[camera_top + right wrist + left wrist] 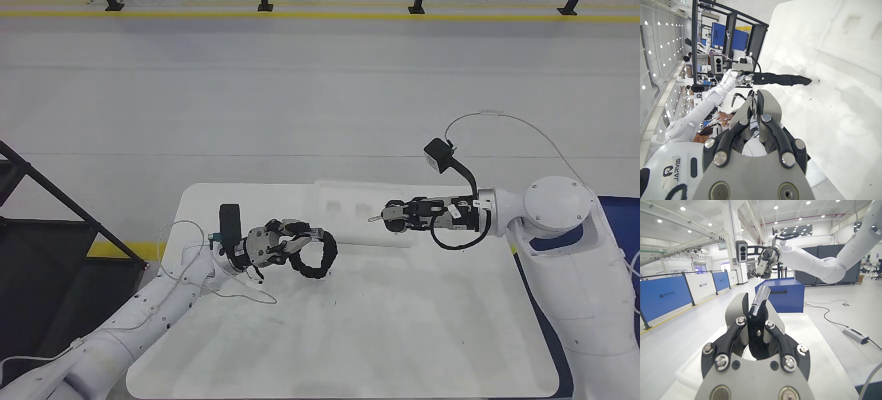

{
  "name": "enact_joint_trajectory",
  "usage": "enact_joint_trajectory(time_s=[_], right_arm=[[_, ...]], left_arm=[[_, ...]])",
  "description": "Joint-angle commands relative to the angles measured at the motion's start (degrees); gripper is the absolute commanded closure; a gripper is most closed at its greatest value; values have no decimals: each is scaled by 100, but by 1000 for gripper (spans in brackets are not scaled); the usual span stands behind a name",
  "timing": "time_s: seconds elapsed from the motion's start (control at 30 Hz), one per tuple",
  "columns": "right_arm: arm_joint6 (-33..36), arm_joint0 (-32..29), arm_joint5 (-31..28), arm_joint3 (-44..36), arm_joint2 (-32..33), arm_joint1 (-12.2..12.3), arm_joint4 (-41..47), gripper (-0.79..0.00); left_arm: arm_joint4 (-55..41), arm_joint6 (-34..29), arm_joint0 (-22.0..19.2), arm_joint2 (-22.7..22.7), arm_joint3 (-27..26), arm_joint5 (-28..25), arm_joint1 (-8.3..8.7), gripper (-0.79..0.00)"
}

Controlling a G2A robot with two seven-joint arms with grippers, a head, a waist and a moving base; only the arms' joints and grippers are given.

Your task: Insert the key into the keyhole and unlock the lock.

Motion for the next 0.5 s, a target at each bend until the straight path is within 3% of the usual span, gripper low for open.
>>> enact_joint_trajectory(time_s=[0.0,0.3,0.47], right_arm=[[0,0,0,0,0,0,1,0],[-107,-80,-33,-82,-57,-1,87,0],[70,-18,239,-282,-212,-1,380,0]], left_arm=[[4,-12,0,0,-2,-2,3,0],[-13,-47,16,-4,-7,23,2,0],[-603,-209,343,-127,-208,348,-74,0]])
